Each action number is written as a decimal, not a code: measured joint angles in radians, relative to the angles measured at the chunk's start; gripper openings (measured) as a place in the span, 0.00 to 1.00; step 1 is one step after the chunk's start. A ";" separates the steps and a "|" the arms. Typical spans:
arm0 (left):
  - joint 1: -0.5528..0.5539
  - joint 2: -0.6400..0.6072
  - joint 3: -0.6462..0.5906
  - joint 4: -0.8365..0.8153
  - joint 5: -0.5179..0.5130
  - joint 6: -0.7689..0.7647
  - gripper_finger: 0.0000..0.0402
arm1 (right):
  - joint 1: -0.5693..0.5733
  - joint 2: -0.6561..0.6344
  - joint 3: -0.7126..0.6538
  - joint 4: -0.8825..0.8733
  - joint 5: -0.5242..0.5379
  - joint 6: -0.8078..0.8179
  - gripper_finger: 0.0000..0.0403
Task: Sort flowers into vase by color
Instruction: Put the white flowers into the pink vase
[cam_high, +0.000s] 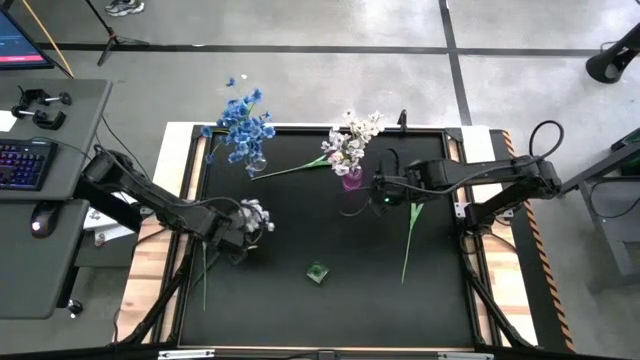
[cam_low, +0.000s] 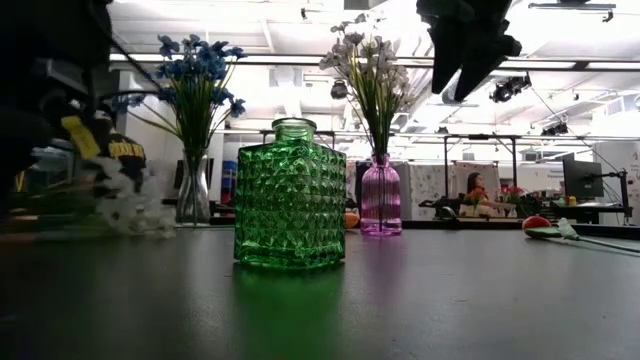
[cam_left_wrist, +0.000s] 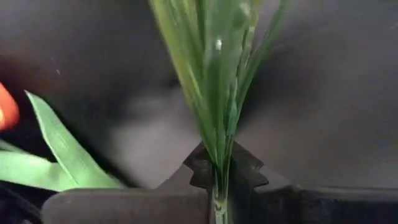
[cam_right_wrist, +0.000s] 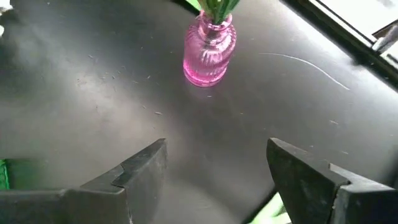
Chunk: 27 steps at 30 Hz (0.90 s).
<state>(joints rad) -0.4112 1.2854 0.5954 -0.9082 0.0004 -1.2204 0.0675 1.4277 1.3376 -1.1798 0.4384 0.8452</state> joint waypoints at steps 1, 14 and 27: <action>0.002 0.000 0.016 -0.002 -0.019 0.002 0.02 | 0.004 -0.008 0.000 -0.010 0.010 0.002 0.65; 0.007 -0.001 0.312 0.108 -0.445 0.266 0.00 | 0.051 -0.124 -0.336 0.145 0.024 0.078 0.49; 0.018 -0.068 0.359 0.712 -0.599 0.825 0.00 | -0.219 -0.204 -0.866 1.292 -0.006 0.246 0.01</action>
<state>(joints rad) -0.3936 1.2170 0.9539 -0.1963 -0.5990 -0.3957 -0.1510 1.2241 0.4715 0.1122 0.4328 1.0908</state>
